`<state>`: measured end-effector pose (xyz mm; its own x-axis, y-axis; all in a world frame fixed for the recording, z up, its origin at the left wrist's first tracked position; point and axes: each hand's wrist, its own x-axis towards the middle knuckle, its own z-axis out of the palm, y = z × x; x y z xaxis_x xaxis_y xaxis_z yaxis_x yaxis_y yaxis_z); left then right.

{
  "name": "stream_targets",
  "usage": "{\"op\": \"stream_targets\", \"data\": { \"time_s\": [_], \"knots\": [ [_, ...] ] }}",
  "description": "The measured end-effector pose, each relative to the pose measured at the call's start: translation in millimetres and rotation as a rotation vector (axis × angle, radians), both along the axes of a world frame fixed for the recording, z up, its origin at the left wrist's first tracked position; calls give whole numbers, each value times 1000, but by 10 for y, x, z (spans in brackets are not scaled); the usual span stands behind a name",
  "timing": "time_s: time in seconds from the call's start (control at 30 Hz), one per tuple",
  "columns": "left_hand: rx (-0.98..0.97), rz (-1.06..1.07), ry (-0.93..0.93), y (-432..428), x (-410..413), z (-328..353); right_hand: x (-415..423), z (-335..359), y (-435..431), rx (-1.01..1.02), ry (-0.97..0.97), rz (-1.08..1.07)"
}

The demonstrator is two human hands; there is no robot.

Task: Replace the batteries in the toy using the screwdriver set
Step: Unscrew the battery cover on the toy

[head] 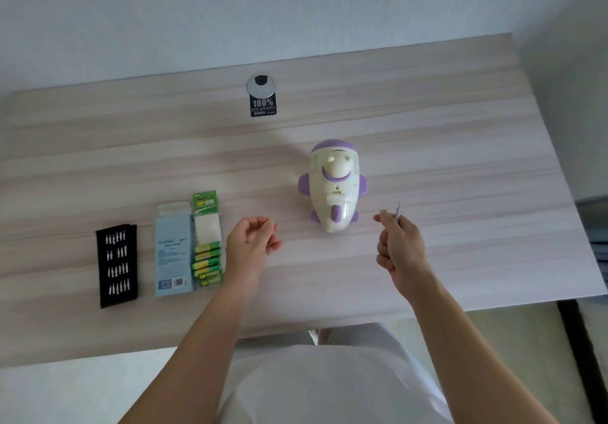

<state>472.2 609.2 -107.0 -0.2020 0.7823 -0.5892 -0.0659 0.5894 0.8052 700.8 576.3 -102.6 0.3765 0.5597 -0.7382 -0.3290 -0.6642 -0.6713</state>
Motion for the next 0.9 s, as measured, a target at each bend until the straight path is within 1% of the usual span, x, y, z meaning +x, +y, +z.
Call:
{"op": "stream_targets", "data": {
  "time_s": [0.07, 0.1, 0.23, 0.3, 0.43, 0.6, 0.9],
  "knots": [
    [37, -99, 64, 24, -65, -108, -34, -43, -102, -27, -15, -6],
    [69, -175, 136, 39, -92, -159, -59, -67, -142, -41, -21, -9],
    [266, -539, 543, 114, -168, -286, -165, -190, -241, -75, -120, 14],
    [329, -644, 634, 139, -188, -307, -209, -241, -254, -82, -209, 70],
    [301, -720, 696, 162, -207, -334, -243, -377, -251, -53, -471, 252],
    [207, -814, 688, 210, -251, -407, -228, -509, -247, 31, -746, 367],
    [219, -832, 725, 248, -242, -483, -215, -593, -225, -13, -832, 315]
  ]
}}
